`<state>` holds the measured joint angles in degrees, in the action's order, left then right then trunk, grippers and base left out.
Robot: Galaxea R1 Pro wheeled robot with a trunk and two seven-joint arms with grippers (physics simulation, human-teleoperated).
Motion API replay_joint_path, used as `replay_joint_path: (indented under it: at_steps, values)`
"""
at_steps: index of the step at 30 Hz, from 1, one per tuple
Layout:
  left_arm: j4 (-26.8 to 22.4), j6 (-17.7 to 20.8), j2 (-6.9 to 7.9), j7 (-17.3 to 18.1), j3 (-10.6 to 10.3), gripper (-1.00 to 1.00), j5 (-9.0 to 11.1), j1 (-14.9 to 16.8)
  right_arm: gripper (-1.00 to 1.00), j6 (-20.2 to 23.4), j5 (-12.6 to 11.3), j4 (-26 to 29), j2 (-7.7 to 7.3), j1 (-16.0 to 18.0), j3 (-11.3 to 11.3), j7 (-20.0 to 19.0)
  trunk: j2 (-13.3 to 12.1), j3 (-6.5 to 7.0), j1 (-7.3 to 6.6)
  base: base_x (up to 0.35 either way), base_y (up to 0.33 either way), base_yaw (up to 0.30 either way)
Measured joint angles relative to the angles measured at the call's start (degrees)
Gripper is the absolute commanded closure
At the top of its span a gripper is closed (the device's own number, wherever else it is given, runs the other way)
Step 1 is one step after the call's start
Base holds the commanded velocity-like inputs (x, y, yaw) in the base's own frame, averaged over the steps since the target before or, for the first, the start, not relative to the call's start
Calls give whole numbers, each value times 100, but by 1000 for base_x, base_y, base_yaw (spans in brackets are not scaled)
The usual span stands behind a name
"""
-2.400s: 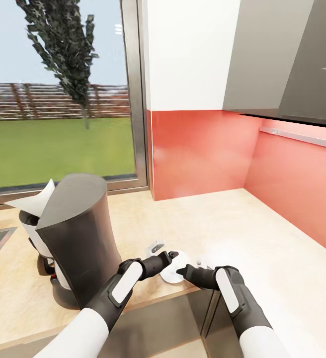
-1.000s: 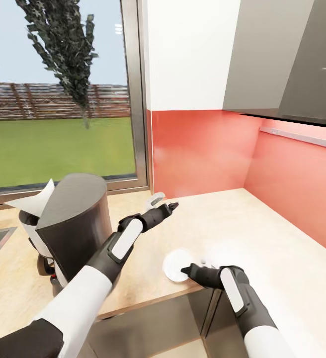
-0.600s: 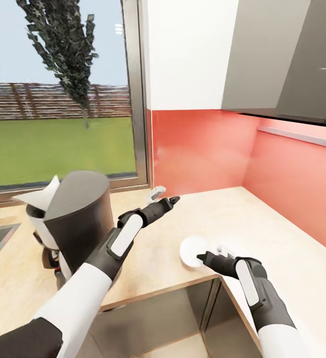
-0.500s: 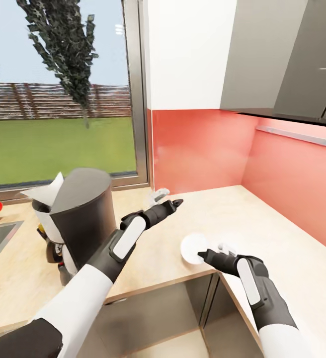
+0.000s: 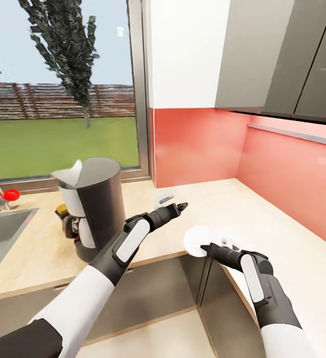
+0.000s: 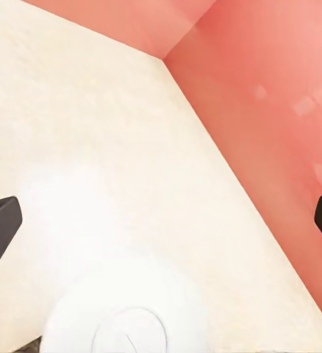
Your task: Set up a coffee station on the kitchen countertop: keep the coffee maker on the countertop, move the bottle of coffee from the kitchen shelf to the counter next to the coffee maker, place a paper coffee filter on top of the coffee maker, put the saucer next to the coffee maker with the coffee cup on the saucer, and place the electric kettle next to the coffee maker.
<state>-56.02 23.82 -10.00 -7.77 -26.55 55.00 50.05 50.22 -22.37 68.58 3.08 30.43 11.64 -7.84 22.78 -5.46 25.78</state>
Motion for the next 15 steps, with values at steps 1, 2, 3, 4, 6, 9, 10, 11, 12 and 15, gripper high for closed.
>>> replay_joint_path:
  at_steps: [1, 2, 3, 4, 6, 9, 10, 11, 12, 15]
  values:
    - [-2, 2, 0, 3, 3, -100, -5, 0, 100, -1, 1, 1, 1, 0, 1, 2, 0, 0, 0, -338, 112, 0]
    - [-3, 2, 0, 3, 6, -100, -5, 0, 100, -1, 1, 1, 1, 0, 1, 2, 0, 0, 0, -338, 124, 0]
    - [-4, 2, 0, 3, 10, -100, -5, 0, 100, -1, 1, 1, 1, 0, 1, 2, 0, 0, 0, -338, 133, 0]
    - [-4, 0, 0, -1, 15, -100, 1, 0, 100, -1, 0, 1, 0, 0, 0, -1, 0, 0, 0, -338, 141, 0]
    - [-4, 0, 0, -1, 23, -100, 1, 0, 100, -1, 0, 1, 0, 0, 0, -1, 0, 0, 0, -337, 155, 0]
    - [-5, -5, 0, 13, 35, -100, -5, 0, 100, -1, 1, -5, 1, 0, 1, 2, 1, 0, 0, -329, 179, 0]
    - [-5, -6, 0, 31, 44, -100, -5, -3, 100, -1, 0, -4, 1, 0, 1, 2, 1, 0, 0, -318, 196, 0]
    - [-5, -5, 0, 43, 48, -100, -5, -8, 100, -1, 0, -4, 1, 0, 1, 2, 0, 0, 0, -317, 198, 0]
    - [-5, -5, 0, 49, 50, -100, -5, -10, 100, -1, 0, -5, 1, 0, 1, 2, 0, 0, 0, -313, 205, 0]
    - [-4, -3, 57, 83, 49, -100, -2, -85, 100, -1, -1, -6, 1, 0, 0, 2, 0, 0, 0, -312, 206, 0]
